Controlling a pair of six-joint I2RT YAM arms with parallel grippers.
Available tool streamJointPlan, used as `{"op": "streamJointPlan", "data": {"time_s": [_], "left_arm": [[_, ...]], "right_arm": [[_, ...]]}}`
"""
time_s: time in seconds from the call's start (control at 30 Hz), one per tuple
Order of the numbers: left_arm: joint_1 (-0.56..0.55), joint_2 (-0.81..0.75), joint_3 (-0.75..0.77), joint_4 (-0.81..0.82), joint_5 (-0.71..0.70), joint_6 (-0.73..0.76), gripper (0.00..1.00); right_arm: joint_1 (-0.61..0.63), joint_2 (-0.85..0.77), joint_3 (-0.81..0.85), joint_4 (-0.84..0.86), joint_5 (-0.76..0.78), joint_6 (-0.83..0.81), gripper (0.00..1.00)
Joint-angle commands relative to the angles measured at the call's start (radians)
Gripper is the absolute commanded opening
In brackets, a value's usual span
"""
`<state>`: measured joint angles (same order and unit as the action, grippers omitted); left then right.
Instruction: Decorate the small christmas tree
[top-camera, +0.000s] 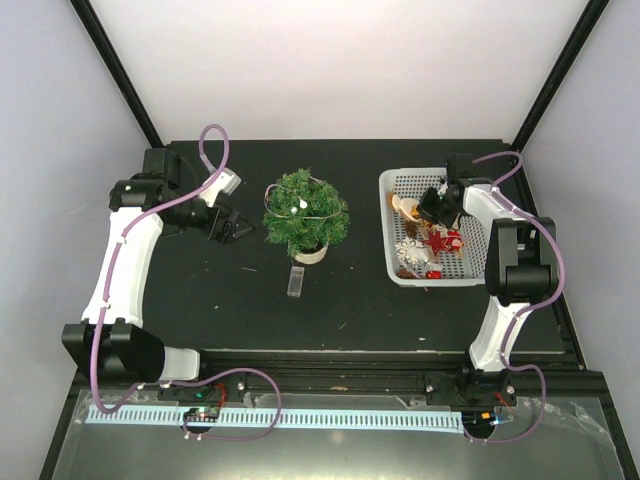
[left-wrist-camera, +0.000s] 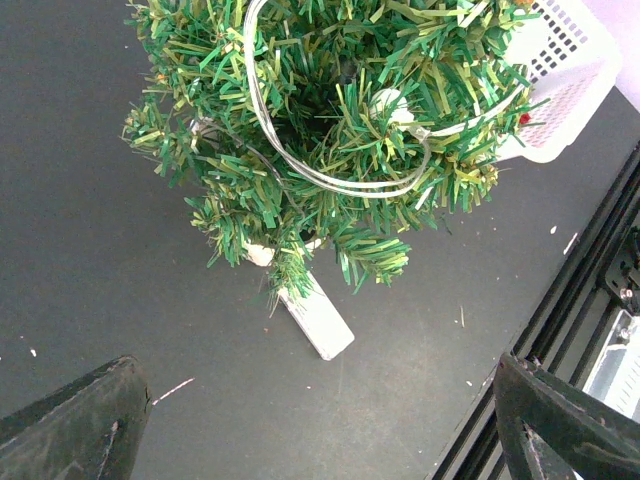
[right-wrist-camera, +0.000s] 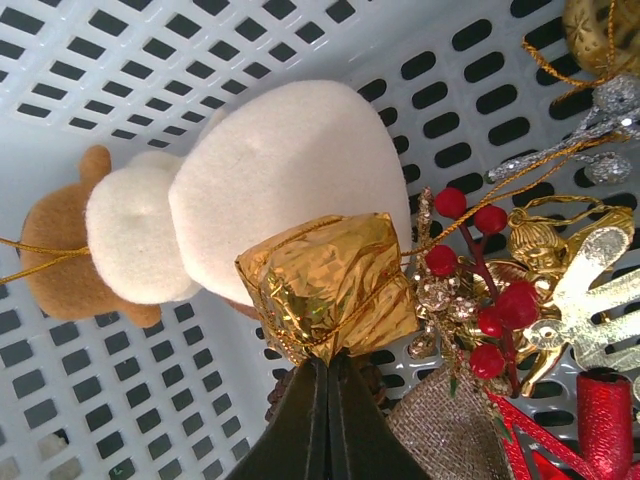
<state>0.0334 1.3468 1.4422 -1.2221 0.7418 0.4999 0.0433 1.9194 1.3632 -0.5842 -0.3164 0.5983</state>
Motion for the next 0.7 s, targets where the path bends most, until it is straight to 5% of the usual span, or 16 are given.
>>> {"op": "streamJointPlan", "data": {"time_s": [0.0,0.3,0.53,0.67], "left_arm": [[0.006,0.011,0.008,0.002,0.028,-0.003,0.94],[0.006,0.025,0.013,-0.002,0.017,0.01,0.94],[0.006,0.036,0.021,0.01,0.01,0.013,0.94],[0.005,0.039,0.019,0.009,0.005,0.026,0.94]], "right_arm": [[-0.001,-0.047,0.016,-0.005,0.025,-0.018,0.01],[0.024,-0.249,-0.03,-0.051,0.084,-0.059,0.01],[0.19,-0.431,0.014,-0.195,0.171,-0.14,0.01],[0.248,-0.538,0.024,-0.181,0.053,-0.149,0.01]]}}
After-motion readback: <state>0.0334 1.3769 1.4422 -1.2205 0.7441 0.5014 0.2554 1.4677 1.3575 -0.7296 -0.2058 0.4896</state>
